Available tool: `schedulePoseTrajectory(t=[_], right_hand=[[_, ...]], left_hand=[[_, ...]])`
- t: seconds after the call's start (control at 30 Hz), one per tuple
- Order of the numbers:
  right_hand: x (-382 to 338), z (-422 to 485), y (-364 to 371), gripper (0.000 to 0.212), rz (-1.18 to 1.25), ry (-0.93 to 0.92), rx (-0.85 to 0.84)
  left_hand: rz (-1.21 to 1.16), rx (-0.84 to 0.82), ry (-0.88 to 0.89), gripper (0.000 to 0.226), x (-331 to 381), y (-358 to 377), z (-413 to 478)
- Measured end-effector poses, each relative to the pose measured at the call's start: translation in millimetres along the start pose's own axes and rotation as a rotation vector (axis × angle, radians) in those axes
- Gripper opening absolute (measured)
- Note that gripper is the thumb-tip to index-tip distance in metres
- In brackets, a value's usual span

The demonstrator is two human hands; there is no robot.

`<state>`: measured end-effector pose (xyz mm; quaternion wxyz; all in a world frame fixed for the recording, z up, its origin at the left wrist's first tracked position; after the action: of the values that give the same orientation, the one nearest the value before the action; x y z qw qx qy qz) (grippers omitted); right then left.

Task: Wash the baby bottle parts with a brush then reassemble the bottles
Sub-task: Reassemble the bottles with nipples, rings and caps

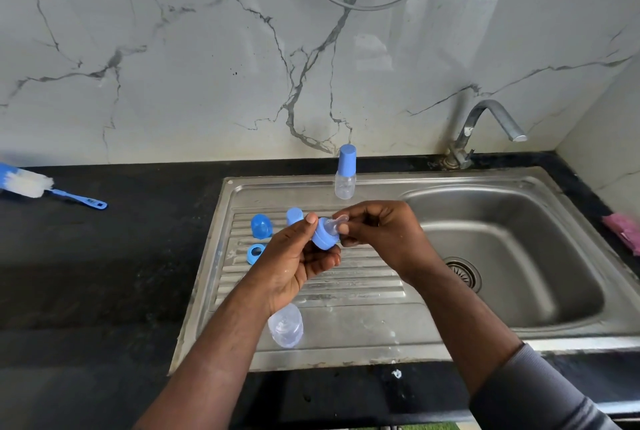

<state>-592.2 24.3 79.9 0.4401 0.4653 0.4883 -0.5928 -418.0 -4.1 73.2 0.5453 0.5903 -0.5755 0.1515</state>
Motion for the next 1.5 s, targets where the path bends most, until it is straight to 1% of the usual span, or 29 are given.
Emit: schedulePoseTrajectory(t=[0.07, 0.13, 0.2, 0.27, 0.33, 0.4, 0.5, 0.57, 0.6, 0.67, 0.7, 0.77, 0.8, 0.83, 0.9, 0.93, 1.0, 1.07, 1.1, 1.17, 1.2, 1.27, 1.37, 1.43, 1.5], right_hand=[[1, 2, 0, 0.012, 0.012, 0.058, -0.022], [2, 3, 3, 0.015, -0.008, 0.083, -0.051], [4, 3, 6, 0.023, 0.034, 0.118, -0.054], [7, 3, 8, 0.026, 0.055, 0.142, -0.020], [9, 2, 13, 0.024, 0.000, 0.136, 0.022], [9, 2, 20, 0.020, -0.069, 0.108, 0.014], [9, -1, 32, 0.020, -0.101, 0.116, -0.102], [11, -3, 37, 0.016, -0.096, 0.139, -0.169], [12, -3, 38, 0.013, -0.088, 0.144, -0.166], [17, -4, 39, 0.013, -0.072, 0.172, -0.093], [20, -5, 39, 0.015, -0.076, 0.195, -0.044], [28, -7, 38, 0.020, -0.085, 0.248, 0.011], [32, -9, 38, 0.023, -0.090, 0.274, 0.009], [36, -11, 38, 0.024, -0.094, 0.293, 0.006], [44, -17, 41, 0.024, -0.093, 0.322, -0.003], [47, -19, 43, 0.024, -0.084, 0.331, -0.005], [55, -26, 48, 0.028, -0.048, 0.354, -0.022], [64, -33, 54, 0.037, -0.043, 0.380, -0.054], [68, -36, 56, 0.042, -0.056, 0.393, -0.064], [73, -40, 61, 0.046, -0.108, 0.389, -0.077], [73, -41, 61, 0.046, -0.153, 0.371, -0.075], [73, -40, 61, 0.044, -0.213, 0.334, -0.084], [76, -41, 60, 0.043, -0.201, 0.316, -0.095], [77, -42, 59, 0.044, -0.183, 0.314, -0.088], [77, -43, 58, 0.043, -0.162, 0.318, -0.078]], left_hand=[[0.028, 0.025, -0.054, 0.042, 0, -1, -2], [0.033, 0.062, -0.098, 0.047, 0, -2, -3], [-0.037, 0.099, -0.119, 0.052, 0, -5, -3], [-0.160, 0.106, -0.126, 0.057, 0, -8, -2], [-0.253, 0.103, -0.120, 0.059, 0, -12, -1], [-0.230, 0.112, -0.097, 0.060, -1, -16, 1], [-0.055, 0.104, -0.068, 0.060, -4, -17, -1], [0.065, 0.087, -0.054, 0.061, -8, -19, -3], [0.135, 0.095, -0.040, 0.062, -8, -21, -2], [0.264, 0.152, 0.022, 0.060, -8, -28, -2], [0.301, 0.188, 0.053, 0.056, -6, -34, -2], [0.391, 0.242, 0.102, 0.040, -3, -45, -5], [0.495, 0.268, 0.134, 0.031, -3, -53, -8], [0.649, 0.291, 0.179, 0.023, -3, -60, -10], [0.956, 0.325, 0.253, 0.018, -6, -70, -18], [1.034, 0.322, 0.264, 0.017, -6, -71, -22], [1.114, 0.292, 0.248, 0.017, -11, -68, -31], [1.180, 0.263, 0.242, 0.017, -18, -65, -38], [1.218, 0.250, 0.252, 0.018, -24, -65, -40], [1.295, 0.230, 0.240, 0.036, -37, -68, -43], [1.318, 0.208, 0.233, 0.045, -42, -69, -44], [1.373, 0.167, 0.243, 0.056, -49, -70, -46], [1.560, 0.108, 0.211, 0.070, -56, -69, -47], [1.655, 0.095, 0.155, 0.073, -61, -69, -47], [1.669, 0.107, 0.139, 0.066, -65, -69, -46]])
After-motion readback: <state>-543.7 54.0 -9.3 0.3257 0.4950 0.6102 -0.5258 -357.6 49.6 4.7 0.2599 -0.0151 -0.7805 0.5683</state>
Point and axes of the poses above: each hand's wrist, its own z-axis towards the middle knuckle, its own y-axis out of the palm, x = y × z, the point moved 1 cm from there along z, towards the middle knuckle, and after that the axes turned 5 degrees about -z, right-handed, at the moved point
